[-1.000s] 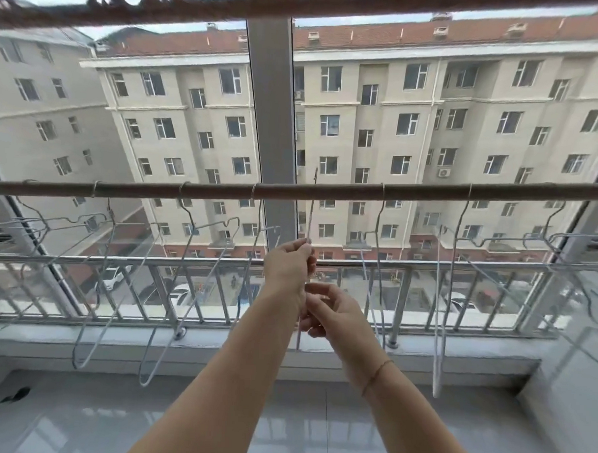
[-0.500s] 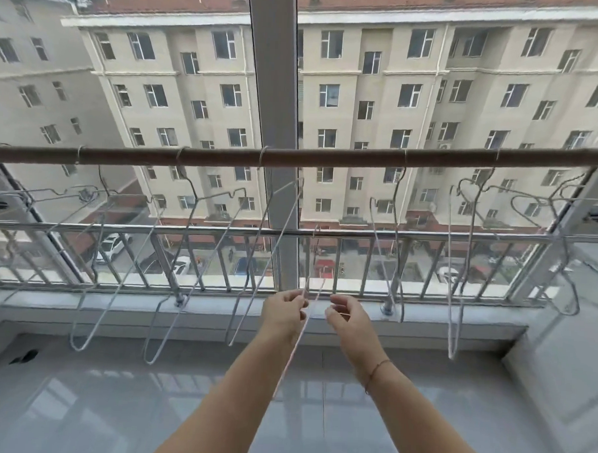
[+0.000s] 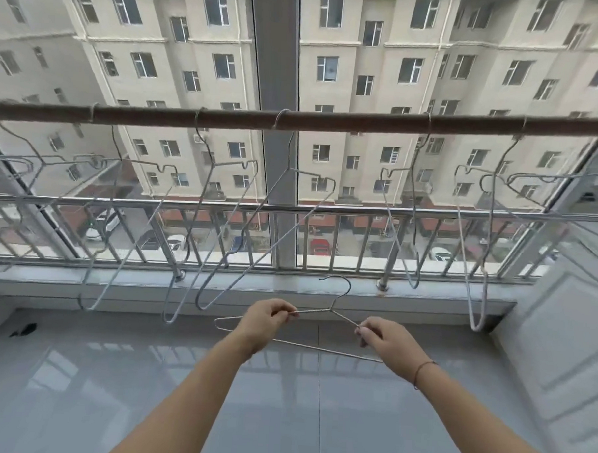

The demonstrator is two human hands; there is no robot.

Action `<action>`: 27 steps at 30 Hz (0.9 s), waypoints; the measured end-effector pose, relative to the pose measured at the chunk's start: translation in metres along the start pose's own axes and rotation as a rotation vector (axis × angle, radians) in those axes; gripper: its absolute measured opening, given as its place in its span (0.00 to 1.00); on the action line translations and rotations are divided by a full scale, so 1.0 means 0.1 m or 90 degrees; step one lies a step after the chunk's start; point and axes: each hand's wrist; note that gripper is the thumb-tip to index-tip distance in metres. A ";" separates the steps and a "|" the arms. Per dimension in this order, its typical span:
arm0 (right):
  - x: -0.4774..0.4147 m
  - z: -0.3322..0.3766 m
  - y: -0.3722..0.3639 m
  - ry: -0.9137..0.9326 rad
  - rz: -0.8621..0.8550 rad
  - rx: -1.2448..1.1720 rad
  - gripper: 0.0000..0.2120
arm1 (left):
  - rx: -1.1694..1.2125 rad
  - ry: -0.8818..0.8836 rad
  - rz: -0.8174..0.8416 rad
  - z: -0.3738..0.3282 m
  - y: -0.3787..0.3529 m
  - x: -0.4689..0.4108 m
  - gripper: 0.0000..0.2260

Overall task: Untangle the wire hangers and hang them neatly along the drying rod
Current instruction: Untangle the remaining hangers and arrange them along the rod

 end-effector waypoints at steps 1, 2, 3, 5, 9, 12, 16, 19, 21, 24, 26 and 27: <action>0.07 0.00 0.03 0.000 0.012 -0.023 0.09 | -0.014 -0.011 -0.013 -0.01 -0.02 -0.01 0.11; 0.16 0.02 0.05 -0.002 0.018 -0.060 0.10 | -0.030 -0.026 -0.035 -0.02 -0.05 -0.02 0.10; 0.24 0.05 0.06 -0.010 0.018 -0.105 0.10 | -0.049 -0.048 -0.073 -0.03 -0.09 -0.03 0.09; 0.40 0.12 0.05 -0.046 -0.004 -0.174 0.11 | -0.057 -0.085 -0.194 -0.08 -0.19 0.00 0.07; 0.59 0.31 -0.04 -0.114 -0.053 -0.264 0.13 | 0.165 -0.007 -0.221 -0.30 -0.51 0.21 0.06; 0.61 0.50 0.01 -0.124 -0.089 -0.377 0.14 | 0.310 0.038 -0.069 -0.55 -0.72 0.36 0.10; 0.59 0.77 0.22 -0.077 -0.150 -0.479 0.15 | 0.403 0.014 -0.030 -0.94 -0.75 0.45 0.06; 0.58 0.97 0.41 -0.027 -0.185 -0.507 0.14 | 0.437 -0.016 -0.069 -1.21 -0.66 0.45 0.08; 0.58 1.11 0.54 0.014 -0.202 -0.521 0.13 | 0.446 -0.048 -0.066 -1.37 -0.60 0.45 0.08; 0.56 1.28 0.74 0.067 -0.233 -0.560 0.12 | 0.478 -0.099 -0.052 -1.59 -0.50 0.43 0.09; 0.52 1.37 0.87 0.093 -0.251 -0.581 0.12 | 0.502 -0.128 -0.044 -1.76 -0.45 0.39 0.08; 0.48 1.41 0.93 0.102 -0.258 -0.589 0.12 | 0.506 -0.138 -0.042 -1.84 -0.43 0.37 0.07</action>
Point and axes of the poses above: each hand's wrist, its own x-axis away from the middle knuckle, its own y-axis out of the back of the hand, z = x × y, and after that the axes turned 13 degrees about x, right-handed
